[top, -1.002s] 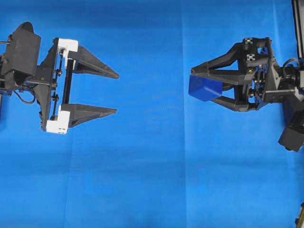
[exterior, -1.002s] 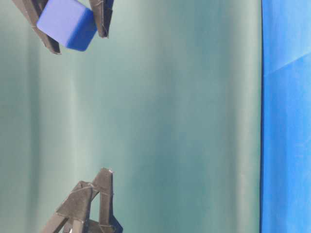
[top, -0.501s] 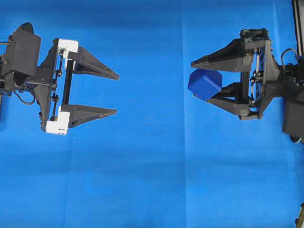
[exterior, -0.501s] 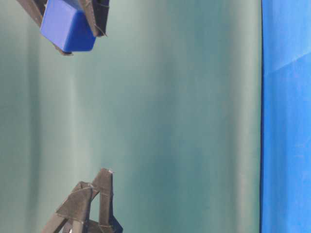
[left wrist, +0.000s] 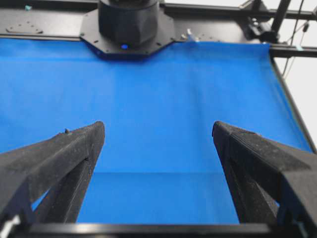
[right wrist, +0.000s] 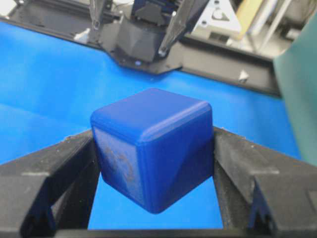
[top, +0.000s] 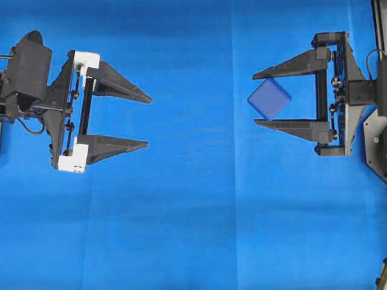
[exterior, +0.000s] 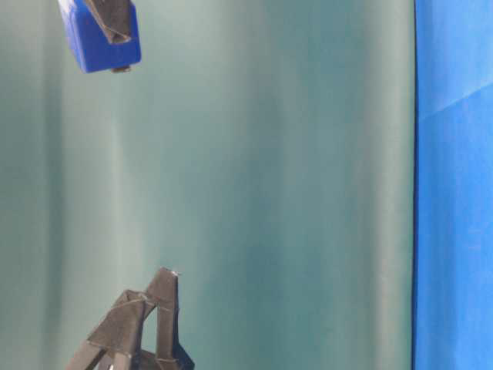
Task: Handover the blue block to the right arm after grasping it with the left arm, then place it in the designated position.
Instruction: 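Hold the cube in the right gripper and rotate it downward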
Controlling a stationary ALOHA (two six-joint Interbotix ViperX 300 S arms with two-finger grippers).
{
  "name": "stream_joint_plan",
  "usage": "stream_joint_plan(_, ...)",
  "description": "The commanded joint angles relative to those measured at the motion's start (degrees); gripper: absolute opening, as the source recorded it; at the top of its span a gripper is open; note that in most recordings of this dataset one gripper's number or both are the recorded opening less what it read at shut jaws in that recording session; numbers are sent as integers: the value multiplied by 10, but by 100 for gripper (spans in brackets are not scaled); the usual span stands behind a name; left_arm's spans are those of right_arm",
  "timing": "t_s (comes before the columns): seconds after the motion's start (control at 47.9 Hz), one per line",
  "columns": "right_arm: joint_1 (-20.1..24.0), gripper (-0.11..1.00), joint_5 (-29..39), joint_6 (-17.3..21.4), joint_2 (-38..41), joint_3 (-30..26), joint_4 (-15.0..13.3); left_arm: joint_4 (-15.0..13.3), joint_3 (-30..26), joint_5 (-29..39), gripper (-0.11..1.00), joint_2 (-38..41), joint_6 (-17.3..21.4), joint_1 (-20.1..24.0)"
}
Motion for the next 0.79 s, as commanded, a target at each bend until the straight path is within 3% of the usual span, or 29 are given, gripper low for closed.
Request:
stream_joint_plan(0.0, 1, 51, 1, 8, -4, -11, 2, 1, -9, -4, 93, -5, 1, -3)
stream_joint_plan(0.772, 1, 51, 12, 11, -5, -15, 4, 1, -9, -4, 93, -6, -2, -5)
